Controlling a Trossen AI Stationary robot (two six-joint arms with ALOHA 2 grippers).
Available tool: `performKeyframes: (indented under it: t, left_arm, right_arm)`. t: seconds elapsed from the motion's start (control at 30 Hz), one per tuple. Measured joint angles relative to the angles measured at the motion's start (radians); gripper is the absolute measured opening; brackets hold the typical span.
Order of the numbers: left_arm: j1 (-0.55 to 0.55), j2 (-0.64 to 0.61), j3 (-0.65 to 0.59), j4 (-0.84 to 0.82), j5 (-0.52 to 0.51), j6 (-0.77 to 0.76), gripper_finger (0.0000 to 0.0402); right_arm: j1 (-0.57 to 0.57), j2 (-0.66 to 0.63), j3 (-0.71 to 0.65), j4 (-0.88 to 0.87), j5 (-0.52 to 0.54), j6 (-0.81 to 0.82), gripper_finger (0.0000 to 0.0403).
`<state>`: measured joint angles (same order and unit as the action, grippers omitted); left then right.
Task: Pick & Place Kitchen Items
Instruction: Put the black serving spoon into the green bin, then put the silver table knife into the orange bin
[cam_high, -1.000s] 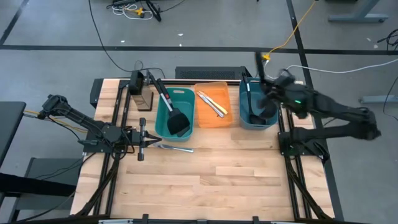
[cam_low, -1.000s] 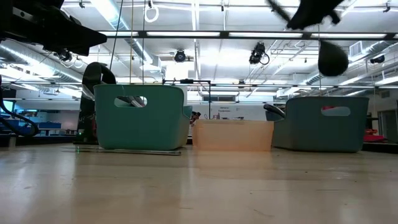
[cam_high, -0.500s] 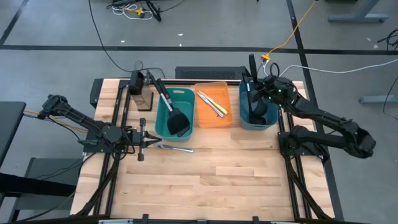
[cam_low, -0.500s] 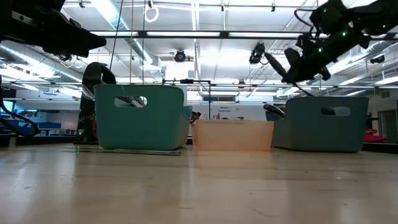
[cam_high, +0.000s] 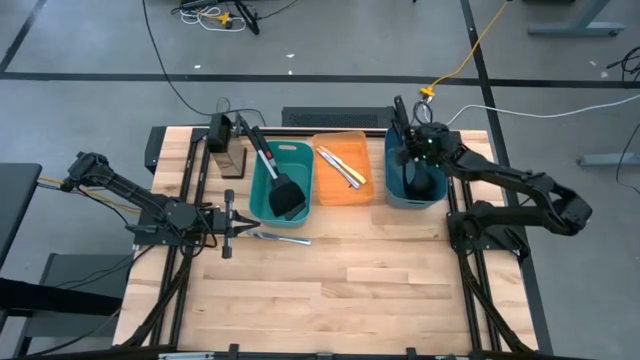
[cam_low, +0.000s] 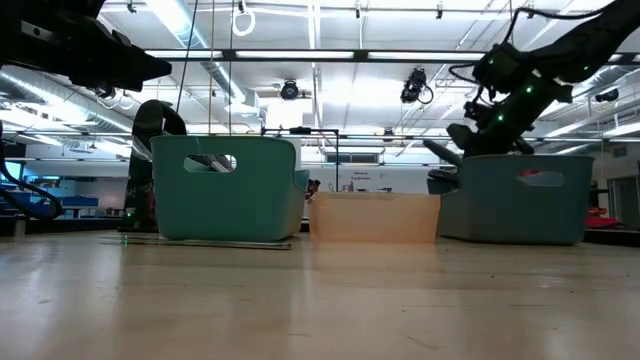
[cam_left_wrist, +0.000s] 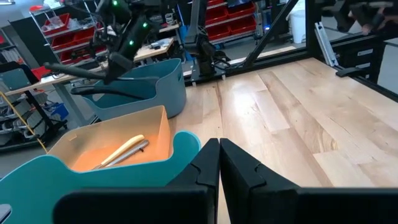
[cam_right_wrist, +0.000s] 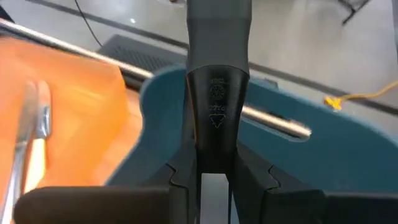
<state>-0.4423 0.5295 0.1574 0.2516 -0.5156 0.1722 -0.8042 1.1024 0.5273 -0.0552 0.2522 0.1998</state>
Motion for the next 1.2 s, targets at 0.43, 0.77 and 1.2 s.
performKeyframes:
  t: [0.43,0.77,1.2]
  left_arm:
    - [0.0,0.0,0.0,-0.028,0.0,0.0,0.0016]
    - [0.0,0.0,0.0,-0.029,0.0,-0.002,0.0016]
    - [0.0,0.0,0.0,-0.029,0.0,-0.003,0.0016]
  right_arm:
    - [-0.007,0.059,0.002,0.033,0.02,0.028,0.0167]
    - [0.037,-0.046,-0.001,0.148,-0.138,-0.027,0.0217]
    - [0.419,-0.445,-0.001,0.418,-0.444,-0.198,0.0084]
